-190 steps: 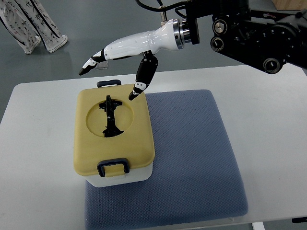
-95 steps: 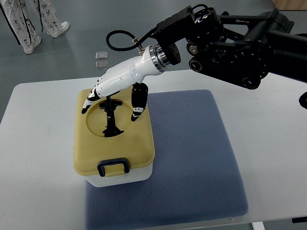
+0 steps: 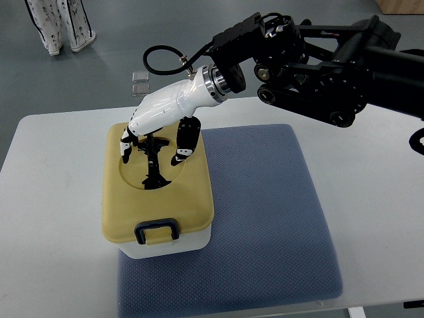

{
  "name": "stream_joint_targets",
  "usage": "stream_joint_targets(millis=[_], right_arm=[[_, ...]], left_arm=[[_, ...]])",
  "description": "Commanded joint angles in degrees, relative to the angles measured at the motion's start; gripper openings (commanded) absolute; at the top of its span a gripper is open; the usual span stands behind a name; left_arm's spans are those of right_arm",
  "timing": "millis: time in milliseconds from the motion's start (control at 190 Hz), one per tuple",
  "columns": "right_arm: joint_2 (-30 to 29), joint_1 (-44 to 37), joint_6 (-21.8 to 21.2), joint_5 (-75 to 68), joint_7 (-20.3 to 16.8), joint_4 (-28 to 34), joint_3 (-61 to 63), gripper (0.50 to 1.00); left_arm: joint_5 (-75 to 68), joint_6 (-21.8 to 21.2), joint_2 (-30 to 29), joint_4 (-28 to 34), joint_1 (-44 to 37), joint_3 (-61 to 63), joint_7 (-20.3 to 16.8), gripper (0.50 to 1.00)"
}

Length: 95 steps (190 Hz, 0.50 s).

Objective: Open white storage box with right hand
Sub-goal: 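Close the right hand's fingers around the black latch on the lid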

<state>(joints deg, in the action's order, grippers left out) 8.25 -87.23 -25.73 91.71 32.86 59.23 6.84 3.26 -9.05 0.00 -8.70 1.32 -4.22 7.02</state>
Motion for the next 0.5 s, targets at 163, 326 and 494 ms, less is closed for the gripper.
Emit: stream_joint_targets(millis=[163,326,494], right_arm=[[-0.34,0.48,0.06,-0.04,-0.17,-0.08,0.1,0.727],[-0.25,0.48,0.06,0.05,-0.17,-0.08,0.19,0.676],[-0.34,0.57,0.06,-0.21,-0.08,0.01,0.37,0.644]], left_arm=[[0.0,0.0,0.0,0.0,0.0,0.0,0.01,1.0],[0.0,0.0,0.0,0.0,0.0,0.0,0.01,1.0],[0.0,0.0,0.0,0.0,0.0,0.0,0.01,1.0]])
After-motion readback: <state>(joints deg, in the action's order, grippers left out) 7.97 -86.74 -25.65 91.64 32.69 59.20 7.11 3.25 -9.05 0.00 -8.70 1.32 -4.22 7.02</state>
